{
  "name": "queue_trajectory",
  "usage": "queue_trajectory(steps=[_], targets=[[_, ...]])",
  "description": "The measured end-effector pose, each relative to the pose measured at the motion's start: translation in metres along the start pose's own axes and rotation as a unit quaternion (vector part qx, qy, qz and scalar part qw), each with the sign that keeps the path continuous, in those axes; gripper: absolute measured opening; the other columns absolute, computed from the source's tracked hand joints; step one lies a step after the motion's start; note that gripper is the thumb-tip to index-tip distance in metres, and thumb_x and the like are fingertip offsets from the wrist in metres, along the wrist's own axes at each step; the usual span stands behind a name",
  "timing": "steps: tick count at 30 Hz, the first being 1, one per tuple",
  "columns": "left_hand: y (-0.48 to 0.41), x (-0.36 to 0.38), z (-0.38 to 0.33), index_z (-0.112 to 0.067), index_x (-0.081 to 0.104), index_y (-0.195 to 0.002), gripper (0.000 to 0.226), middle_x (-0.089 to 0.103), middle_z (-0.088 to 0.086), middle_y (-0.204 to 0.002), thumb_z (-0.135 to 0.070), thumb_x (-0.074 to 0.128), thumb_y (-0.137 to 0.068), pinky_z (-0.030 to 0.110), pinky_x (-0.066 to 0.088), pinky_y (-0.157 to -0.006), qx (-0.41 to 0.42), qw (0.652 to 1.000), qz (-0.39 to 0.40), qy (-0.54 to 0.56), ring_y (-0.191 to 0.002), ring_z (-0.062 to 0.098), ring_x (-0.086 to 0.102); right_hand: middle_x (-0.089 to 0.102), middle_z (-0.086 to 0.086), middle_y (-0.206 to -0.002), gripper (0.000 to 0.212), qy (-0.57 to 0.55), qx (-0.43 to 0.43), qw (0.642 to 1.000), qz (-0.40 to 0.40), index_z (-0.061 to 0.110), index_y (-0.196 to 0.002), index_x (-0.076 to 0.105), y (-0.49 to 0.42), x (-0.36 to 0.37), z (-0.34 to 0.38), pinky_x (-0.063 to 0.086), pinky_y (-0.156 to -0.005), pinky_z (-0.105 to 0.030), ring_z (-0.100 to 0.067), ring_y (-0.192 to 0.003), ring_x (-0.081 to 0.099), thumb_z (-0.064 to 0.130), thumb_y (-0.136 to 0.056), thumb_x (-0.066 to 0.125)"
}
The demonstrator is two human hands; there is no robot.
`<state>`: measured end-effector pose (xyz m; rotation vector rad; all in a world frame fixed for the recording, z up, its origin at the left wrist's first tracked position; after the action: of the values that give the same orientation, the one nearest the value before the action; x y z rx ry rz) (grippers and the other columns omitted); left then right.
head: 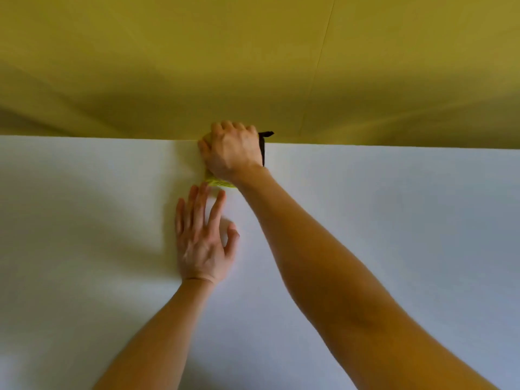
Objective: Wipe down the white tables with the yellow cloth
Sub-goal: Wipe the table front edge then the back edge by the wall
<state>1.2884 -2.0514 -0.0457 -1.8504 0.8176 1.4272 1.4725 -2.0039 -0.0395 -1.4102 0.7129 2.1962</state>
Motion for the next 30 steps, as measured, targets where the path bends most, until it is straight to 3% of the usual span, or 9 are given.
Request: queue_trajectory(steps=[2,5,9,12,15,20,22,26,30], targets=[[0.000,-0.001,-0.001,-0.018,0.047,-0.163,0.064,0.034,0.015,-0.175,-0.034,0.053,-0.102,0.062,0.023,-0.131,-0.001,1.000,-0.005,-0.002,-0.164,0.036,0.027,0.069,-0.006,-0.125,0.043,-0.025,-0.022,0.999,0.006,0.019,-0.123,0.065,-0.006,0.005,0.011,0.041,-0.093,-0.042,-0.032,-0.119,0.063,0.054,-0.107,0.045],[0.000,-0.001,0.001,-0.018,0.047,-0.163,0.065,0.029,0.014,-0.177,-0.032,0.058,-0.101,0.061,0.022,-0.132,0.005,1.000,-0.007,-0.001,-0.165,0.034,0.025,0.070,-0.010,-0.114,0.043,-0.070,-0.015,0.997,-0.037,0.017,-0.112,0.065,0.023,-0.013,-0.059,0.042,-0.090,-0.044,-0.037,-0.108,0.064,0.057,-0.104,0.053],[0.000,-0.001,-0.001,-0.017,0.048,-0.163,0.065,0.026,0.013,-0.178,-0.032,0.058,-0.101,0.061,0.022,-0.131,0.010,1.000,-0.008,0.008,-0.167,0.033,0.021,0.070,-0.013,-0.102,0.044,-0.054,0.096,0.990,-0.093,0.016,-0.100,0.065,0.093,-0.065,-0.225,0.048,-0.088,-0.048,-0.041,-0.100,0.063,0.059,-0.100,0.055],[-0.002,0.001,-0.002,-0.017,0.048,-0.163,0.064,0.026,0.013,-0.178,-0.033,0.055,-0.101,0.062,0.022,-0.131,0.011,1.000,-0.005,0.009,-0.167,0.034,0.021,0.070,-0.015,-0.107,0.046,-0.016,0.193,0.974,-0.114,0.017,-0.103,0.068,0.127,-0.092,-0.294,0.048,-0.095,-0.051,-0.043,-0.106,0.061,0.060,-0.099,0.053],[-0.001,0.001,-0.002,-0.017,0.048,-0.163,0.064,0.026,0.014,-0.178,-0.034,0.054,-0.102,0.062,0.022,-0.131,0.010,1.000,-0.001,0.011,-0.166,0.035,0.021,0.070,-0.016,-0.115,0.048,0.034,0.231,0.966,-0.108,0.016,-0.107,0.069,0.109,-0.074,-0.253,0.041,-0.098,-0.049,-0.040,-0.114,0.060,0.059,-0.098,0.050],[-0.002,0.001,-0.002,-0.015,0.048,-0.162,0.063,0.031,0.017,-0.176,-0.035,0.051,-0.102,0.063,0.022,-0.131,0.007,1.000,0.002,0.000,-0.165,0.037,0.025,0.070,-0.006,-0.121,0.046,0.014,0.079,0.996,-0.048,0.022,-0.116,0.070,0.020,-0.010,-0.038,0.038,-0.095,-0.044,-0.032,-0.115,0.062,0.058,-0.106,0.043],[-0.001,0.002,-0.003,-0.015,0.049,-0.162,0.063,0.033,0.018,-0.174,-0.036,0.049,-0.102,0.063,0.022,-0.131,0.007,1.000,0.002,-0.002,-0.164,0.038,0.026,0.069,-0.003,-0.125,0.045,0.002,0.050,0.998,-0.024,0.024,-0.120,0.069,0.007,0.000,-0.002,0.039,-0.095,-0.042,-0.028,-0.117,0.061,0.058,-0.107,0.043],[-0.001,0.001,-0.001,-0.015,0.050,-0.161,0.063,0.030,0.016,-0.176,-0.035,0.051,-0.102,0.063,0.021,-0.131,0.009,1.000,-0.007,0.007,-0.165,0.037,0.025,0.070,-0.006,-0.114,0.044,-0.049,0.012,0.998,-0.041,0.021,-0.113,0.069,0.029,-0.014,-0.080,0.043,-0.093,-0.042,-0.033,-0.112,0.063,0.060,-0.103,0.052],[-0.001,-0.001,-0.005,-0.015,0.050,-0.161,0.062,0.027,0.016,-0.177,-0.035,0.050,-0.102,0.063,0.021,-0.131,0.012,1.000,-0.007,0.019,-0.166,0.037,0.021,0.070,-0.009,-0.110,0.046,-0.028,0.132,0.985,-0.105,0.020,-0.110,0.071,0.105,-0.067,-0.252,0.043,-0.095,-0.045,-0.038,-0.110,0.061,0.062,-0.100,0.054]])
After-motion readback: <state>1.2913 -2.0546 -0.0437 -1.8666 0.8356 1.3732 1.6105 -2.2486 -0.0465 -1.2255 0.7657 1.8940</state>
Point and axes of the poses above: each hand's wrist, its own y-axis away from the middle knuckle, its own x-axis out of the palm, z = x × y, the point moved 8 cm from there along -y, towards the middle knuckle
